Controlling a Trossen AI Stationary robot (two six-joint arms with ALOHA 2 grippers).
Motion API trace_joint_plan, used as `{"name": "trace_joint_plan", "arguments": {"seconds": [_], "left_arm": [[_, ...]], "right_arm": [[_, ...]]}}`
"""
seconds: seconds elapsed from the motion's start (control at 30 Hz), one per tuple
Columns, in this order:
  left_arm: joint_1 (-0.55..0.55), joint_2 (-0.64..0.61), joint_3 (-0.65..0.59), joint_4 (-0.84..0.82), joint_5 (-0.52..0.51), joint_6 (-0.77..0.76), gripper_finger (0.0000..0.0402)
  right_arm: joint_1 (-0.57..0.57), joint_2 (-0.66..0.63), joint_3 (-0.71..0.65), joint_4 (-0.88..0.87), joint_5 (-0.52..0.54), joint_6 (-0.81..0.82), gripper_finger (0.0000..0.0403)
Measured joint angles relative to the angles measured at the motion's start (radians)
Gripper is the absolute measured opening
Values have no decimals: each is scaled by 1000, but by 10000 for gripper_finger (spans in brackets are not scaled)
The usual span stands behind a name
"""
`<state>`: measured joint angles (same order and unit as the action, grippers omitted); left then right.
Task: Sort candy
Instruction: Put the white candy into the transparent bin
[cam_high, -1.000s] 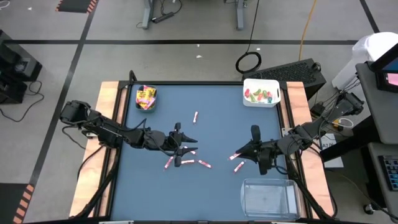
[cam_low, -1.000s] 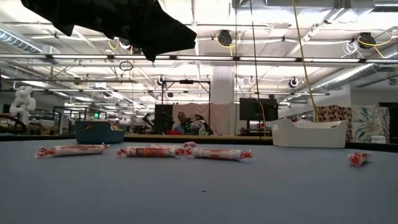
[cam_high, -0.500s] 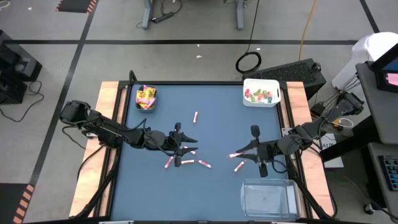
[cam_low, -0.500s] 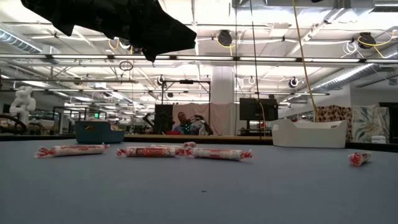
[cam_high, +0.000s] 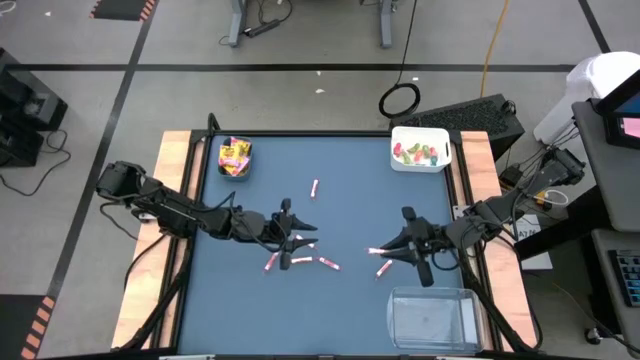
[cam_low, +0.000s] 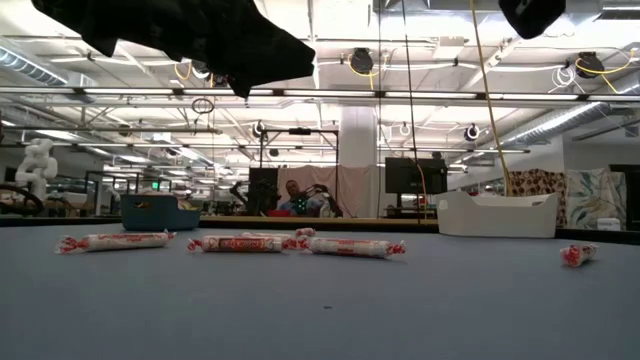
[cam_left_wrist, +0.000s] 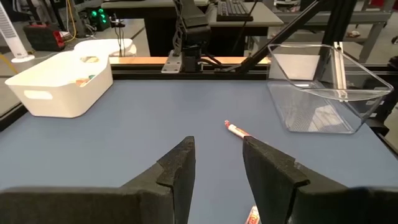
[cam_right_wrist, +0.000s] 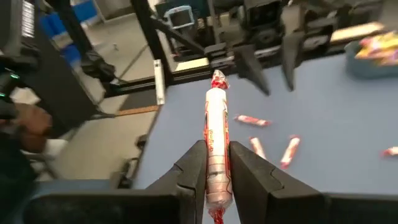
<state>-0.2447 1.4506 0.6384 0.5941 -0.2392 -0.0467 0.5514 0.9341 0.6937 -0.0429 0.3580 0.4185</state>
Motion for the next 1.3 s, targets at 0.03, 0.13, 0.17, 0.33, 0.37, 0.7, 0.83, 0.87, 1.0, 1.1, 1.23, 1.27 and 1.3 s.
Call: {"name": "trace_joint_plan", "arguments": {"seconds": [0.03, 0.13, 0.17, 0.33, 0.37, 0.7, 0.83, 0.87, 1.0, 1.1, 1.23, 1.27, 1.3], "left_arm": [[0, 0, 0, 0, 0, 0, 141], [0, 0, 0, 3, 0, 0, 141], [0, 0, 0, 4, 0, 0, 141], [0, 0, 0, 4, 0, 0, 141], [0, 0, 0, 4, 0, 0, 141], [0, 0, 0, 4, 0, -1, 141], [0, 0, 0, 4, 0, -1, 141], [0, 0, 0, 3, 0, -1, 141], [0, 0, 0, -1, 0, -1, 141], [0, 0, 0, -7, 0, -6, 141], [0, 0, 0, -43, -1, -27, 141], [0, 0, 0, -53, -1, -27, 141], [0, 0, 0, -67, -1, -27, 141]], "right_arm": [[0, 0, 0, 0, -12, 22, 59], [0, 0, 0, 0, -63, 74, 59], [0, 0, 0, 0, -83, 82, 59], [0, 0, 0, 0, -177, 96, 59], [0, 0, 0, 0, -207, 100, 59], [118, 0, 0, -203, -280, 374, 59], [186, 4, 0, -251, -244, 500, 59], [202, 5, 0, -258, -236, 523, 59], [249, 23, 0, -312, -230, 630, 56], [279, 54, 0, -337, -231, 708, 49], [317, 109, 1, -336, -247, 779, 43], [324, 125, 5, -342, -256, 795, 43], [334, 144, 14, -355, -261, 810, 43]]}}
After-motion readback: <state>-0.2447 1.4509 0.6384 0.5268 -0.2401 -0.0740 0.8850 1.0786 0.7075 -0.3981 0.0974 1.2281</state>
